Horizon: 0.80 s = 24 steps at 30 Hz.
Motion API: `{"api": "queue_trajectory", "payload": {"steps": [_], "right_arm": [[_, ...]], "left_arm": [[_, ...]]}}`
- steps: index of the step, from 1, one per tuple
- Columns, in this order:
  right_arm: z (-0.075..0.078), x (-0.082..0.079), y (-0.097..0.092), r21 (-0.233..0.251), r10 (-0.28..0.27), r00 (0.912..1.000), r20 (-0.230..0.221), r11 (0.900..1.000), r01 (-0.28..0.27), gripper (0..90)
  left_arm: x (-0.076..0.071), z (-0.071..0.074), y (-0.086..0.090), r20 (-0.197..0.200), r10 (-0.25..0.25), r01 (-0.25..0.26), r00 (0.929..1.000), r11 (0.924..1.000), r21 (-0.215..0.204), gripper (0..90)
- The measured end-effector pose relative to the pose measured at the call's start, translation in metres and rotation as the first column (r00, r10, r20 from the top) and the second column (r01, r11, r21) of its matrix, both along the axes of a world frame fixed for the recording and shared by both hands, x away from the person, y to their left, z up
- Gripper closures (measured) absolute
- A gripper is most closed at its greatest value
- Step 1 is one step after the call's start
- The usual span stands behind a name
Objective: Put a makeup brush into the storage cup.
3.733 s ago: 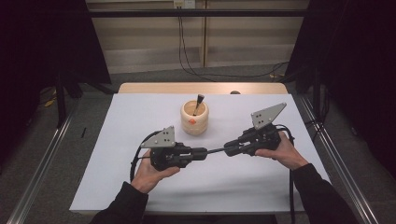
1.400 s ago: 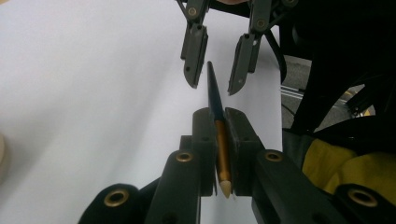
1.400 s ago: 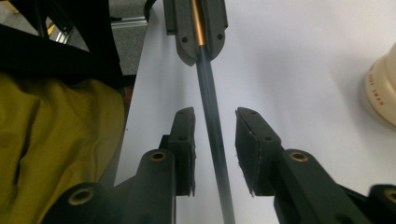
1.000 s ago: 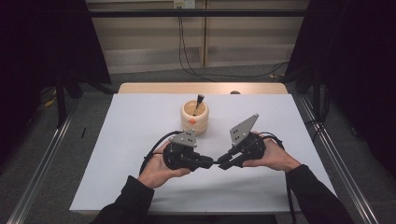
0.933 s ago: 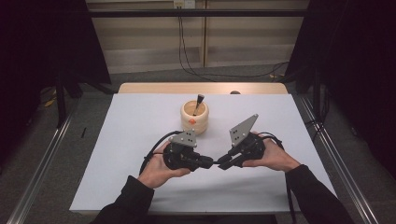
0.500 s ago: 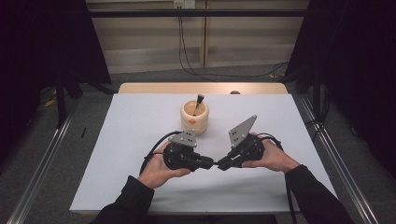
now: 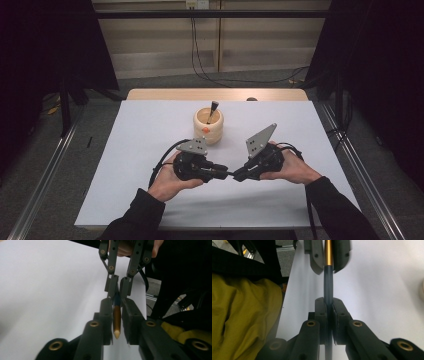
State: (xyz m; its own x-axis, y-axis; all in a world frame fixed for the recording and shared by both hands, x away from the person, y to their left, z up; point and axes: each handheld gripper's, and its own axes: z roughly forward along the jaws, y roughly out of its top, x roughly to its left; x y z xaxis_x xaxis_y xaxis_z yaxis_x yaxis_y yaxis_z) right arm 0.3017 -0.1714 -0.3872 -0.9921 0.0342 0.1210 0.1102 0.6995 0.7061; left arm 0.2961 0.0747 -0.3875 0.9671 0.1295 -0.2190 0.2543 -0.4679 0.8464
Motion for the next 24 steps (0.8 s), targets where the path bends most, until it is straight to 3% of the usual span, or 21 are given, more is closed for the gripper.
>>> {"api": "queue_trajectory", "payload": {"steps": [3,8,11,14,17,20,24], "right_arm": [[0.001,0.001,-0.001,0.013,-0.013,0.9999,0.004,0.9998,0.013,84.7],[0.003,0.003,-0.005,0.040,-0.040,0.9991,0.015,0.9984,0.040,84.7],[0.004,0.004,-0.010,0.073,-0.074,0.9971,0.018,0.9947,0.073,84.7],[0.006,0.006,-0.015,0.102,-0.106,0.9941,0.025,0.9894,0.103,84.7],[0.007,0.007,-0.017,0.131,-0.128,0.9917,0.014,0.9835,0.125,84.7],[0.007,0.010,-0.020,0.159,-0.164,0.9865,0.003,0.9740,0.161,84.7],[0.006,0.012,-0.022,0.193,-0.180,0.9836,-0.010,0.9648,0.179,84.7]], "left_arm": [[0.000,0.001,0.001,0.017,0.039,-0.039,0.9991,0.9991,-0.016,60.4],[0.000,0.001,0.005,0.038,0.092,-0.090,0.9951,0.9947,-0.051,46.9],[0.001,0.003,0.008,0.043,0.135,-0.131,0.9899,0.9877,-0.086,34.6],[0.002,0.005,0.012,0.049,0.201,-0.194,0.9784,0.9746,-0.111,21.8],[0.002,0.005,0.015,0.055,0.233,-0.223,0.9709,0.9631,-0.151,18.5],[0.001,0.006,0.017,0.070,0.245,-0.229,0.9669,0.9561,-0.182,21.4],[0.001,0.007,0.018,0.075,0.261,-0.241,0.9625,0.9479,-0.209,14.4]]}}
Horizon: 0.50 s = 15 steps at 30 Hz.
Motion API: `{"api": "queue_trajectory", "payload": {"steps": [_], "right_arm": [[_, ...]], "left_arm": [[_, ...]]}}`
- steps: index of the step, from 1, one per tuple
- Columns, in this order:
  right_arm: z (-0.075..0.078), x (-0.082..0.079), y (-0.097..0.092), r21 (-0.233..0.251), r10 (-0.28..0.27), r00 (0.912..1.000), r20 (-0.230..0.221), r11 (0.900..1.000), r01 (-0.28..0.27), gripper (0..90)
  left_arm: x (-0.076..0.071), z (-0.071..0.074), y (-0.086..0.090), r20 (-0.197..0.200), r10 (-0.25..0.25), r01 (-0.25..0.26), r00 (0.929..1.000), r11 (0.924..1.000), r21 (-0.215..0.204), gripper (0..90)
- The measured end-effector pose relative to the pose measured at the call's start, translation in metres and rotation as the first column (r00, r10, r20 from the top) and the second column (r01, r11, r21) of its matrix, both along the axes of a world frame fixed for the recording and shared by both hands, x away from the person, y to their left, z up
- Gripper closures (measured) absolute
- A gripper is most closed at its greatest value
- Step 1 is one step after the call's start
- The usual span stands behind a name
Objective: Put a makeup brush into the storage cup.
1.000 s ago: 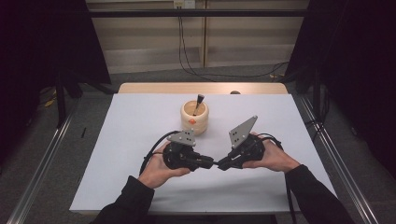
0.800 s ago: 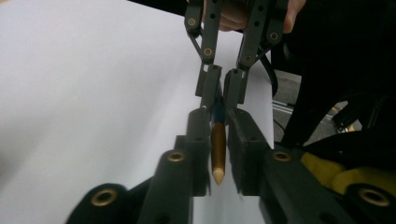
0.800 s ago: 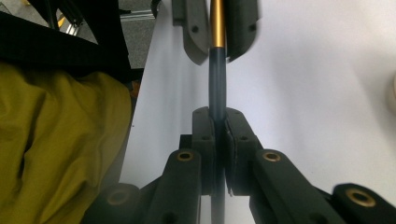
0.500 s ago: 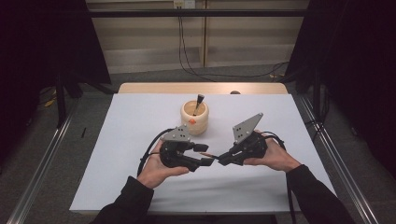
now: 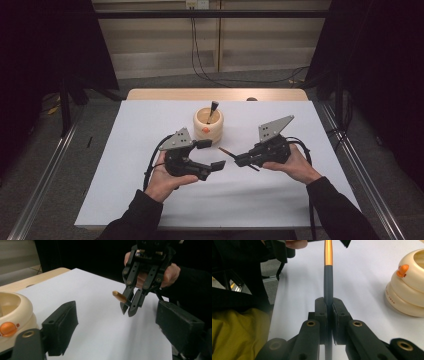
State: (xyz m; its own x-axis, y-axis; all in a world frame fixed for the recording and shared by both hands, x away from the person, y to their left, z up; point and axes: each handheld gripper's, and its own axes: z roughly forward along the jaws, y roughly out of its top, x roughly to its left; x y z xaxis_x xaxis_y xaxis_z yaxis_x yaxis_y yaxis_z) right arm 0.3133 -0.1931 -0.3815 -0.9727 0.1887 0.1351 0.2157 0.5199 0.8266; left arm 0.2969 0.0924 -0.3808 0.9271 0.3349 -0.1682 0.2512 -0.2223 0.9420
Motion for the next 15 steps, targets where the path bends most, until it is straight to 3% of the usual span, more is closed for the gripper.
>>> {"api": "queue_trajectory", "payload": {"steps": [10,15], "right_arm": [[0.0014,0.0006,-0.0034,0.072,-0.045,0.9989,0.012,0.9965,0.044,84.7],[0.0010,0.0003,-0.0032,0.106,-0.064,0.9978,0.014,0.9924,0.063,84.7]], "left_arm": [[-0.0010,0.0003,-0.0007,0.018,0.022,-0.022,0.9996,0.9996,-0.016,7.3],[-0.0016,0.0018,0.0002,0.037,0.043,-0.042,0.9984,0.9980,-0.047,6.6]]}}
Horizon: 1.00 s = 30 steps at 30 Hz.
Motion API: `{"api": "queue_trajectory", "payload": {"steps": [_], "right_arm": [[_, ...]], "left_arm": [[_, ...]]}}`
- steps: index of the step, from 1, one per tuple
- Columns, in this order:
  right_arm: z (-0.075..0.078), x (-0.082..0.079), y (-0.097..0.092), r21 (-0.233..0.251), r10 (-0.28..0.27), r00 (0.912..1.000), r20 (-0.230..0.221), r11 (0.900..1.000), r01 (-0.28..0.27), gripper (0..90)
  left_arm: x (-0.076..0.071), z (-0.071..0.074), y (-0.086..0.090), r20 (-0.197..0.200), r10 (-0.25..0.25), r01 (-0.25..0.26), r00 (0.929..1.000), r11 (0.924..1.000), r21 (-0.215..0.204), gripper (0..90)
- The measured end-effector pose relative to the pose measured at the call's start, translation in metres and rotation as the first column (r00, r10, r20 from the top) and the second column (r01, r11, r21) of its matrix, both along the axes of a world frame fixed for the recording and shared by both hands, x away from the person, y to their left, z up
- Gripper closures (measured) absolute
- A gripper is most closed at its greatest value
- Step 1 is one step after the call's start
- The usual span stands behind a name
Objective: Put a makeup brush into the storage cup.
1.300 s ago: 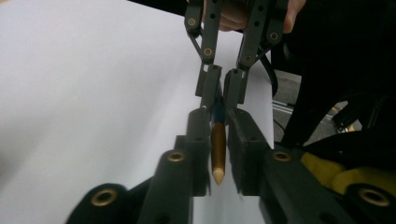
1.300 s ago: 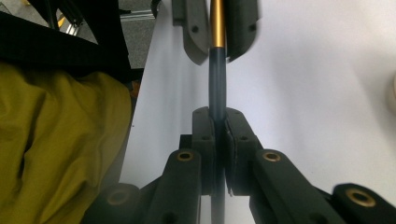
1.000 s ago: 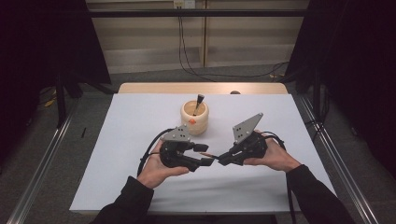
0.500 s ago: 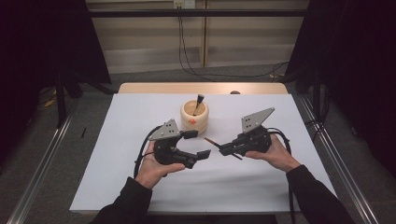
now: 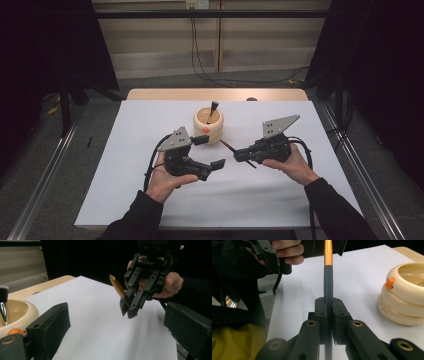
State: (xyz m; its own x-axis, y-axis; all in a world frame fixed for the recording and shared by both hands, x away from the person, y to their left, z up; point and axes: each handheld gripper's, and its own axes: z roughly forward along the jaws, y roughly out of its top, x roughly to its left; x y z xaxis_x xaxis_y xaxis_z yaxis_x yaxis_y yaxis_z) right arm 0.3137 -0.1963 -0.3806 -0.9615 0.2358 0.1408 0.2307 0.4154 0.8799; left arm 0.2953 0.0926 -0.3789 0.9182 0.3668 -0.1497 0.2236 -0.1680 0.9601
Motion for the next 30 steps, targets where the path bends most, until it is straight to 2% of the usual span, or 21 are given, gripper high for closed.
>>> {"api": "queue_trajectory", "payload": {"steps": [2,5,15,16,17,20,21,23,24,26,29,30], "right_arm": [[-0.001,0.000,0.001,0.009,-0.002,1.0000,-0.004,1.0000,0.002,84.7],[-0.002,0.000,0.002,0.030,-0.014,0.9999,-0.004,0.9994,0.014,84.7],[0.001,-0.002,0.004,0.070,-0.028,0.9995,0.012,0.9972,0.027,84.7],[0.001,-0.002,0.004,0.074,-0.025,0.9996,0.011,0.9970,0.024,84.7],[0.001,-0.002,0.004,0.079,-0.025,0.9996,0.010,0.9966,0.024,84.7],[0.002,-0.002,0.005,0.090,-0.030,0.9995,0.012,0.9955,0.029,84.7],[0.003,-0.002,0.005,0.091,-0.028,0.9995,0.012,0.9955,0.026,84.7],[0.002,-0.002,0.005,0.093,-0.030,0.9995,0.013,0.9953,0.029,84.7],[0.002,-0.002,0.005,0.092,-0.031,0.9994,0.013,0.9953,0.030,84.7],[0.002,-0.002,0.005,0.089,-0.035,0.9992,0.016,0.9954,0.034,84.7],[0.002,-0.003,0.006,0.093,-0.034,0.9993,0.015,0.9951,0.033,84.7],[0.002,-0.003,0.006,0.093,-0.037,0.9992,0.017,0.9951,0.035,84.7]], "left_arm": [[0.000,0.001,0.001,0.009,0.001,-0.001,1.0000,1.0000,-0.002,6.6],[-0.001,0.003,0.002,0.042,0.017,-0.015,0.9990,0.9995,-0.026,6.7],[-0.002,0.013,-0.006,0.054,0.018,-0.013,0.9984,0.9963,-0.085,19.7],[-0.002,0.014,-0.007,0.052,0.017,-0.012,0.9985,0.9955,-0.094,22.0],[-0.002,0.016,-0.008,0.055,0.001,0.004,0.9985,0.9962,-0.087,24.3],[-0.002,0.018,-0.011,0.064,-0.003,0.008,0.9979,0.9963,-0.086,31.2],[-0.002,0.018,-0.011,0.049,0.003,0.002,0.9988,0.9950,-0.100,33.1],[0.000,0.017,-0.012,0.050,-0.006,0.010,0.9987,0.9958,-0.091,42.6],[0.000,0.017,-0.012,0.044,-0.004,0.007,0.9990,0.9963,-0.086,44.3],[0.000,0.016,-0.013,0.033,-0.010,0.013,0.9994,0.9955,-0.094,51.8],[0.002,0.015,-0.014,0.025,-0.023,0.025,0.9994,0.9959,-0.087,56.9],[0.002,0.014,-0.014,0.018,-0.012,0.014,0.9998,0.9962,-0.086,58.1]]}}
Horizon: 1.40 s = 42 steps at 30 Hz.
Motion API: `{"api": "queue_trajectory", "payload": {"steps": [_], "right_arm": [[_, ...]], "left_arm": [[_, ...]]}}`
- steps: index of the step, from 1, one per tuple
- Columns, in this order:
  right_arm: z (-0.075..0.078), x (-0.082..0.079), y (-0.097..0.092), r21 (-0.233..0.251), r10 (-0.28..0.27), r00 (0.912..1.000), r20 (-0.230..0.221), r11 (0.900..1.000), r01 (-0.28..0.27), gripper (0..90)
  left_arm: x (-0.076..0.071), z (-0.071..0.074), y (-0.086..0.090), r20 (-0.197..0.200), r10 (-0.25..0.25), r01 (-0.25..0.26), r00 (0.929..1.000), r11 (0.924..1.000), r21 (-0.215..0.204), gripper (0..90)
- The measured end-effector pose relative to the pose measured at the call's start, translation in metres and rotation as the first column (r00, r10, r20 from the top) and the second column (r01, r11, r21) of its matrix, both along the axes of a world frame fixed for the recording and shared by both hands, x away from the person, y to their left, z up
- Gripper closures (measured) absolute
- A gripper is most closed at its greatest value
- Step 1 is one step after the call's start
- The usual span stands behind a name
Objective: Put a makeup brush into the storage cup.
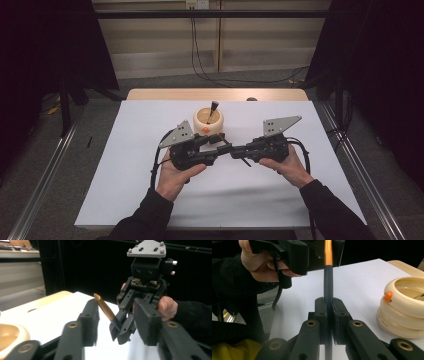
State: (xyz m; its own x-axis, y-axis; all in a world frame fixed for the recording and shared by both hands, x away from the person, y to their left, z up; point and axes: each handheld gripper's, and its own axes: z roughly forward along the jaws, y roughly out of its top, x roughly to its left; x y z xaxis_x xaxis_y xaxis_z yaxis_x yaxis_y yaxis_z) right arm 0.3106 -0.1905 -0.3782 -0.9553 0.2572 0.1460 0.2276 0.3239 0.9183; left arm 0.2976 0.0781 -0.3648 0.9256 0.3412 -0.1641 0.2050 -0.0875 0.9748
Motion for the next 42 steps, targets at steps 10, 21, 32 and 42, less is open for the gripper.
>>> {"api": "queue_trajectory", "payload": {"steps": [10,21,32,42], "right_arm": [[-0.0001,-0.0006,0.0016,0.001,0.005,1.0000,0.002,1.0000,-0.005,84.7],[-0.0010,-0.0010,0.0032,0.002,0.009,1.0000,0.000,1.0000,-0.009,84.6],[-0.0033,-0.0020,0.0071,-0.001,0.025,0.9996,0.008,0.9997,-0.025,83.3],[-0.0031,-0.0023,0.0064,0.021,0.029,0.9996,0.006,0.9994,-0.029,71.6]], "left_arm": [[0.0038,-0.0035,-0.0038,-0.028,0.003,-0.004,0.9996,1.0000,-0.004,75.0],[0.0045,-0.0058,-0.0075,-0.049,-0.019,0.018,0.9986,0.9998,-0.011,78.9],[0.0037,-0.0033,-0.0091,-0.064,-0.056,0.055,0.9963,0.9982,-0.024,84.0],[0.0030,-0.0014,-0.0082,-0.071,-0.052,0.051,0.9961,0.9985,-0.019,84.2]]}}
